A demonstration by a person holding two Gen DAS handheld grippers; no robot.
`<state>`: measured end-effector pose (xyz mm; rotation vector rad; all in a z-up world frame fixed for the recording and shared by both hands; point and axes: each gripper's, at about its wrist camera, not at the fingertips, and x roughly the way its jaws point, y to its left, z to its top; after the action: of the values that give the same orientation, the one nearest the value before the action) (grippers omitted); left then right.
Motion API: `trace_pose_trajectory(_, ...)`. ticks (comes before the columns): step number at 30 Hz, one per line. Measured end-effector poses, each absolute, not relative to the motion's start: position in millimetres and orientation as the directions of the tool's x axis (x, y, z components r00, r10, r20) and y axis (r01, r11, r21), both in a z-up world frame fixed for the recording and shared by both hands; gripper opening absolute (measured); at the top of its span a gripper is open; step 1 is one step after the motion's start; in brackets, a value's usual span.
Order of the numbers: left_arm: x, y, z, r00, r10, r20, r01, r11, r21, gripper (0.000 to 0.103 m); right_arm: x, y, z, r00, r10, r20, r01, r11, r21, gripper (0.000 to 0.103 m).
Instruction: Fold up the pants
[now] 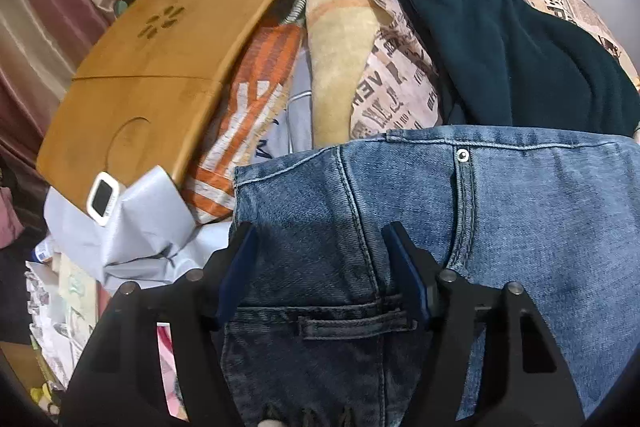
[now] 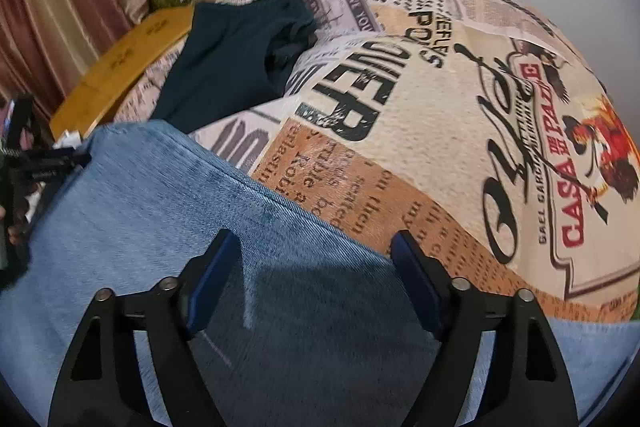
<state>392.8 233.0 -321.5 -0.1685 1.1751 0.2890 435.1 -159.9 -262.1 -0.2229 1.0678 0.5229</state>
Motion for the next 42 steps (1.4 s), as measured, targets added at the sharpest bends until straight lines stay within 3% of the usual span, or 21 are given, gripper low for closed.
trace_pose_trajectory(3, 395, 231, -322, 0.37, 0.125, -0.921, -0.295, 0.955, 0.011, 0.042, 431, -156, -264, 0.397, 0.297, -0.868, -0.533, 0.845, 0.045, 0.067)
trace_pose_trajectory(6, 399, 219, -322, 0.377, 0.136, -0.916, -0.258, 0.965, 0.037, 0.023, 425, -156, -264, 0.396, 0.313, -0.863, -0.541, 0.839, 0.057, 0.047)
trace_pose_trajectory(8, 402, 208, -322, 0.373, 0.178, -0.911, -0.242, 0.966, 0.089, 0.018, 423, -153, -265, 0.393, 0.308, -0.866, -0.548, 0.835, 0.049, 0.028)
trace_pose_trajectory(11, 401, 208, -317, 0.37, 0.189, -0.91, -0.267, 0.959, 0.09, 0.014, 419, -149, -265, 0.381, 0.311, -0.871, -0.557, 0.829, 0.052, 0.011)
trace_pose_trajectory(27, 323, 192, -219, 0.509, 0.179, -0.842, -0.249, 0.967, 0.055, 0.011, 351, -161, -190, 0.465, 0.387, -0.796, -0.555, 0.828, 0.078, 0.006)
trace_pose_trajectory(42, 223, 188, -193, 0.521, 0.162, -0.838, -0.261, 0.965, 0.025, 0.011, 239, -163, -158, 0.486, 0.424, -0.764, -0.597, 0.8, 0.063, 0.006)
